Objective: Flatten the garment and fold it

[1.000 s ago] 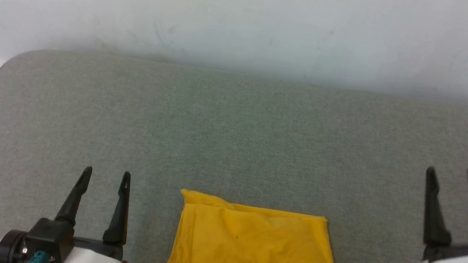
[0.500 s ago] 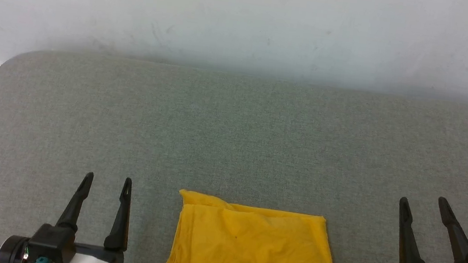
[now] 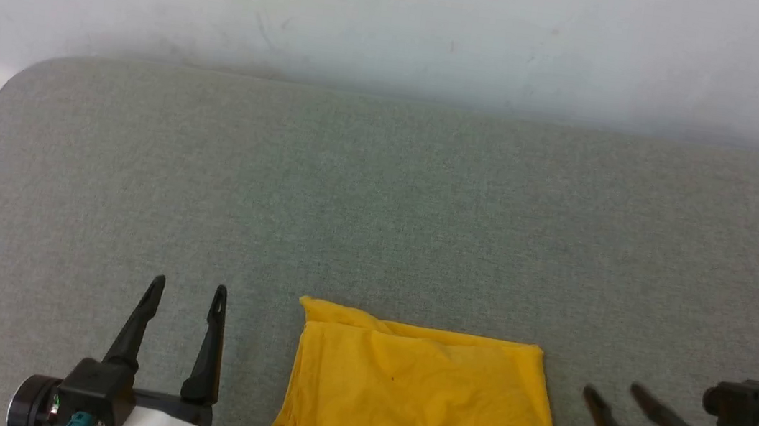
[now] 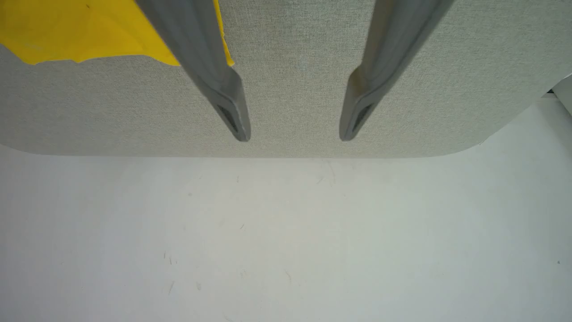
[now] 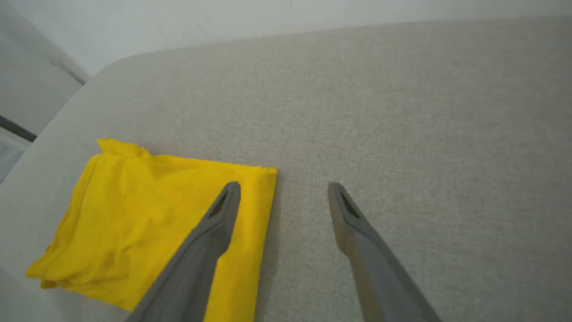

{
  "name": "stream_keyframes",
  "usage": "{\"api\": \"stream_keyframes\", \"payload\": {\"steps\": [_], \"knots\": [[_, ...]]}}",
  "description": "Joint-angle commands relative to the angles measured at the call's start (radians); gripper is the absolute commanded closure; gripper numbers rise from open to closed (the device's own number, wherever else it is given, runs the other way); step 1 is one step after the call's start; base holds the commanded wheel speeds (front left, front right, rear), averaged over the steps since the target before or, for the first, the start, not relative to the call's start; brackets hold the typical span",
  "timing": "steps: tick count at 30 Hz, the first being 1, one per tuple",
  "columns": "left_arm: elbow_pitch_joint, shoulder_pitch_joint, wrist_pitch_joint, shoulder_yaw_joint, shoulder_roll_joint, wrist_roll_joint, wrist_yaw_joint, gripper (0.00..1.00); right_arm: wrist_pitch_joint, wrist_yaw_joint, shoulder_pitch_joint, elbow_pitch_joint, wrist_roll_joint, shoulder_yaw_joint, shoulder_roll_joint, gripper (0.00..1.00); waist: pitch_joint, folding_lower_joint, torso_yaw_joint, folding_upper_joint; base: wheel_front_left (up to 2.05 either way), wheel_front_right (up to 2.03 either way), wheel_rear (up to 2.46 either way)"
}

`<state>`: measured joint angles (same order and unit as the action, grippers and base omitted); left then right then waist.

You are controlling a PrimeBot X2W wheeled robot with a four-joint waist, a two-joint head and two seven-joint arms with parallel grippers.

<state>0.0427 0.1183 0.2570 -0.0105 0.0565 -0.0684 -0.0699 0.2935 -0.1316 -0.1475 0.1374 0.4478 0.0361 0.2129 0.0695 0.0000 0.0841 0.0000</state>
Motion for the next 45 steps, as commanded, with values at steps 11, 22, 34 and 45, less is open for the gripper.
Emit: {"api": "stream_keyframes", "payload": {"steps": [11, 22, 34, 45], "knots": [[-0.022, -0.053, 0.005, -0.031, -0.005, 0.006, -0.002, 0.00, 0.362, 0.001, 0.062, -0.113, 0.319, 0.067, 0.023, 0.00, 0.062, 0.0000, 0.060, 0.0000, 0.00, 0.00, 0.00], [-0.032, -0.065, 0.005, -0.034, -0.006, 0.006, -0.004, 0.00, 0.313, 0.001, 0.150, -0.296, 0.282, 0.211, 0.017, 1.00, 0.061, 0.0000, 0.073, 0.0000, 0.00, 0.00, 0.00], [-0.016, -0.104, 0.005, -0.102, -0.006, -0.011, -0.010, 0.00, 0.238, 0.001, 0.356, -0.205, 0.084, 0.390, 0.265, 1.00, 0.093, 0.0000, -0.145, 0.0000, 0.00, 0.00, 0.00], [-0.035, -0.250, 0.005, -0.209, -0.006, 0.016, -0.019, 0.00, 0.215, 0.001, 0.535, -0.215, -0.029, 0.428, 0.614, 1.00, 0.228, 0.0000, -0.297, 0.0000, 0.00, 0.00, 0.00]]}}
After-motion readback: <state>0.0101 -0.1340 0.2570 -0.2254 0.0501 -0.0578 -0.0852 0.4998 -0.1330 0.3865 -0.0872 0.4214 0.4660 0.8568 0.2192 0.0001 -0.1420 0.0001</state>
